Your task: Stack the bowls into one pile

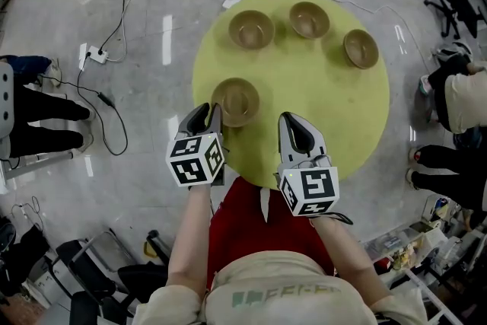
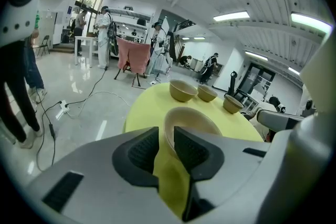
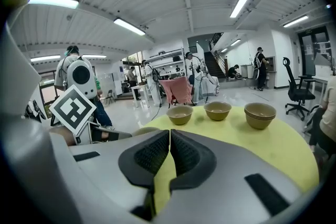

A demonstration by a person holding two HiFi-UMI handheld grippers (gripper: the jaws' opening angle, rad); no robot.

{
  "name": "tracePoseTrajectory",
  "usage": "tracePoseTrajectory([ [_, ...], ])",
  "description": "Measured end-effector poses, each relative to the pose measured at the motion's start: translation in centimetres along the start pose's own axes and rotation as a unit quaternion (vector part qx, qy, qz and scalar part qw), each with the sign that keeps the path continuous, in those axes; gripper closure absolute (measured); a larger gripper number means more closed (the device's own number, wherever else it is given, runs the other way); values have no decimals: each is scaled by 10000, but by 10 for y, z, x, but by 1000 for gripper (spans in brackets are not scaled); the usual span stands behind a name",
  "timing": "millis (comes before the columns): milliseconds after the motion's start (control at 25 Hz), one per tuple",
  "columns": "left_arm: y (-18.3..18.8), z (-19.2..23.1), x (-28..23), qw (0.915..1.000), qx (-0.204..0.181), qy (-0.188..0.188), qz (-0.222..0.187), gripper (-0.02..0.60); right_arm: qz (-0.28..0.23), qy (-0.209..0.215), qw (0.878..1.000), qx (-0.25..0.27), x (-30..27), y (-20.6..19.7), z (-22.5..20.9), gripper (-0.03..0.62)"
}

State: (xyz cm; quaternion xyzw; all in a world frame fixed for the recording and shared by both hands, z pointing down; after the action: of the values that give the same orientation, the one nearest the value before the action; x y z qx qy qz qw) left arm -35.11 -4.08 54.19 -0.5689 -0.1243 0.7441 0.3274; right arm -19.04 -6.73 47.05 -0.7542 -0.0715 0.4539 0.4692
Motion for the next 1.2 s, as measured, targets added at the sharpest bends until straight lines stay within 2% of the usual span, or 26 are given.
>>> tracePoseTrajectory([
  [400,-2,-1,-13,9995,144,5,268,500,40,-46,10000,-52,-4,2,-7,557],
  [800,0,3,-17,9991,328,81,270,512,11,-189,9997,-122,-2,3,-15,557],
  [1200,5,-3,-16,9992,307,157,200,541,-25,-341,9992,-198,9,2,-23,557],
])
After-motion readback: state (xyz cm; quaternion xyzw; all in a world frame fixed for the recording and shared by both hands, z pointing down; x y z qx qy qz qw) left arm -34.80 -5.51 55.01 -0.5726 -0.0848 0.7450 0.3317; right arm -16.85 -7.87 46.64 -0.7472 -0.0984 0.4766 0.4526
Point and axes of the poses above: the fingertips, and each gripper's own axes: x backward along the fingers, z to its left, y out of its top, the point moved 1 cm from there along x, backward along the fingers, and after that the axes turned 12 degrees about z, right-handed, at the moved point
